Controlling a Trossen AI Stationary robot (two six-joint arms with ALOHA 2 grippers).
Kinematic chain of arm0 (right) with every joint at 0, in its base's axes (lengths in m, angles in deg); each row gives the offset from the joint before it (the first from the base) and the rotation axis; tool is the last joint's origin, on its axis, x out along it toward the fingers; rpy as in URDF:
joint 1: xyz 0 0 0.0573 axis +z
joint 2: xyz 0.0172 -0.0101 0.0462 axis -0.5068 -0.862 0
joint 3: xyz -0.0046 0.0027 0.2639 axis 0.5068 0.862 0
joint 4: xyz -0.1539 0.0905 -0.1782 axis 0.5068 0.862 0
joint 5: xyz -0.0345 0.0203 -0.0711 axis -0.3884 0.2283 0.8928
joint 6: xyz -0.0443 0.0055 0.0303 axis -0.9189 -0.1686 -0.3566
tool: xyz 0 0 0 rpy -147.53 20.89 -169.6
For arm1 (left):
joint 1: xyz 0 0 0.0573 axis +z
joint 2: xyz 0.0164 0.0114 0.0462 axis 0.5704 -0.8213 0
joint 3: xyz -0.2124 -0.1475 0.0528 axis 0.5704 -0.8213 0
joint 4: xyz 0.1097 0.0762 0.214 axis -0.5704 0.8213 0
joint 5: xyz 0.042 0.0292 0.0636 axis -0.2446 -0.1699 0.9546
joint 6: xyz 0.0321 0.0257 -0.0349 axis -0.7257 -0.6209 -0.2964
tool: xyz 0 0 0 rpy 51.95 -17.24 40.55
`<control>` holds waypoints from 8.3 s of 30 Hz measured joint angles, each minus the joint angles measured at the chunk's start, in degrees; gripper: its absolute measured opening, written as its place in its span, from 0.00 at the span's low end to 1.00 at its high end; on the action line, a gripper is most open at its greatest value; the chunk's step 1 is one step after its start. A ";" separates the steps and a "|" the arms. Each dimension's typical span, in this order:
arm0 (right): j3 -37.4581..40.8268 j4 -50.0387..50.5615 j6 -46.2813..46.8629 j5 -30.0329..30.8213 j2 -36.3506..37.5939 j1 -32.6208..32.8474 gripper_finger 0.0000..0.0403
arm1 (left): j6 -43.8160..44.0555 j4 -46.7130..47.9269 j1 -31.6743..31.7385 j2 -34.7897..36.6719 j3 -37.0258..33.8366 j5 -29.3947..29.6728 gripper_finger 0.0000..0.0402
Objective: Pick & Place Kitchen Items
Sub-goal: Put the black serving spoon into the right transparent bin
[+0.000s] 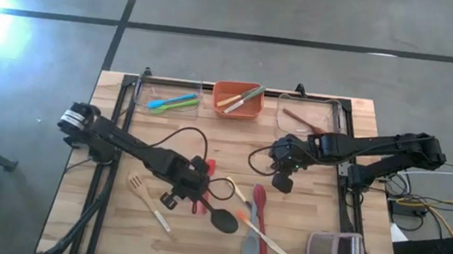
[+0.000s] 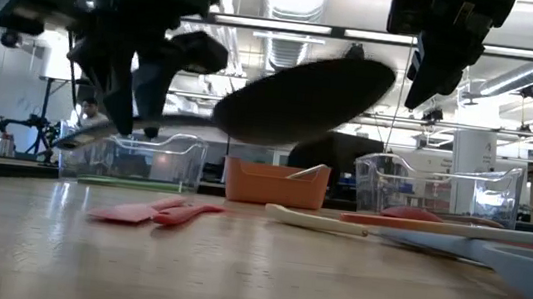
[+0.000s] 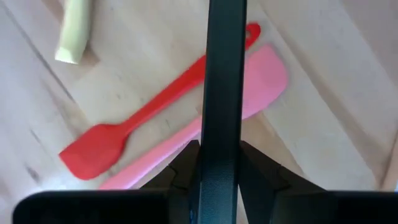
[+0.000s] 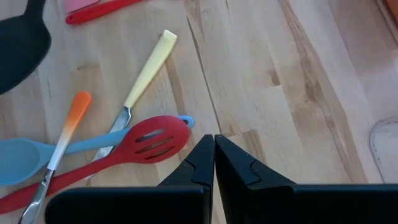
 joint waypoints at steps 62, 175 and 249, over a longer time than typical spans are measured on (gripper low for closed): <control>7.06 -79.56 -14.76 22.74 -8.62 -4.11 0.34 | 22.28 -79.56 11.32 13.05 -23.79 44.15 0.20; -17.25 2.35 -19.13 11.53 -16.00 -47.56 0.03 | 31.73 -57.85 8.26 10.13 -21.22 40.21 0.74; -6.01 -2.40 -25.13 1.24 -17.68 -47.87 0.43 | 31.54 -57.40 8.66 10.09 -21.22 41.13 0.74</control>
